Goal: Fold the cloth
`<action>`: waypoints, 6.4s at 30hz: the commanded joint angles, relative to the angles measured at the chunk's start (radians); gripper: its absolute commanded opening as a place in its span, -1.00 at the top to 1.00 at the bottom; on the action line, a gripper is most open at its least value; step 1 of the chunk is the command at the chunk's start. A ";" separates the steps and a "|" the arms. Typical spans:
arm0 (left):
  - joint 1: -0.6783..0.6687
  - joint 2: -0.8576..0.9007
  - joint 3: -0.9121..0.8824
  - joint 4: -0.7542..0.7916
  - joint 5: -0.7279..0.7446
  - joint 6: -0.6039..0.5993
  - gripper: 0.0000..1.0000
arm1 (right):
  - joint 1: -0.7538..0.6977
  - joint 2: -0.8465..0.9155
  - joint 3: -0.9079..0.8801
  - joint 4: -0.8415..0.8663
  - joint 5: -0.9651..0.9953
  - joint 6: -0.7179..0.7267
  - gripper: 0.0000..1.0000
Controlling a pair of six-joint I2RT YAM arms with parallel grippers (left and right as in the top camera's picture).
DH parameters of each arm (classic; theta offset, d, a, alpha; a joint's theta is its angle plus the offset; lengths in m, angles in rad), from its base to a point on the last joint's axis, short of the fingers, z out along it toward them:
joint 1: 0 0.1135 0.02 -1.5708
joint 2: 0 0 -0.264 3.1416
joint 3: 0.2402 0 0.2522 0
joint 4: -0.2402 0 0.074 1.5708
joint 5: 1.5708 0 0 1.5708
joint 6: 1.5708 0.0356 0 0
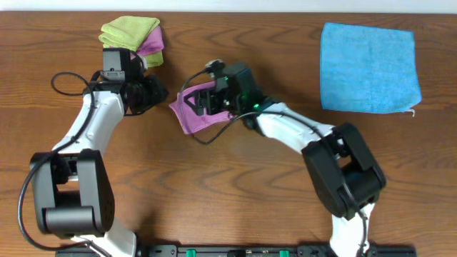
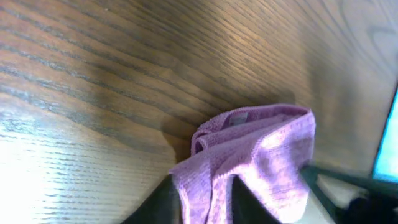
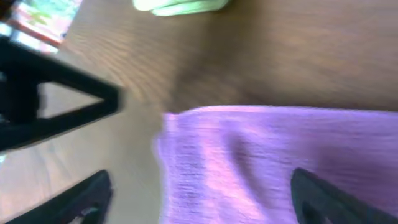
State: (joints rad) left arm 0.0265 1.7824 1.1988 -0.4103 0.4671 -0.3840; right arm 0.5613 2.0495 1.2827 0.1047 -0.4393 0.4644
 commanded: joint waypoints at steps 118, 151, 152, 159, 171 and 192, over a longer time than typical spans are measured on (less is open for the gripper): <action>-0.177 0.216 -0.154 0.830 0.315 -0.507 0.88 | -0.599 -1.441 -0.671 -0.783 -0.032 -0.225 -0.99; -0.101 0.216 0.580 0.211 -0.018 -0.341 0.89 | -0.599 -1.441 -0.671 -0.783 -0.032 -0.225 -0.98; -0.087 0.216 0.589 0.212 -0.035 -0.340 0.89 | -0.599 -1.441 -0.671 -0.783 -0.032 -0.225 -0.99; -0.005 0.219 0.603 0.269 -0.132 -0.317 0.89 | -0.599 -1.441 -0.671 -0.783 -0.032 -0.225 -0.99; 0.016 0.294 0.603 0.439 -0.269 -0.266 0.89 | -0.599 -1.441 -0.671 -0.783 -0.032 -0.225 -0.98; 0.039 0.517 0.605 0.472 -0.287 -0.220 0.88 | -0.599 -1.441 -0.671 -0.783 -0.032 -0.225 -0.99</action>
State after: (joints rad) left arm 0.0582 2.3024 1.7821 0.0723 0.1944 -0.6456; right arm -0.0288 0.6128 0.6174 -0.6769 -0.4606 0.2276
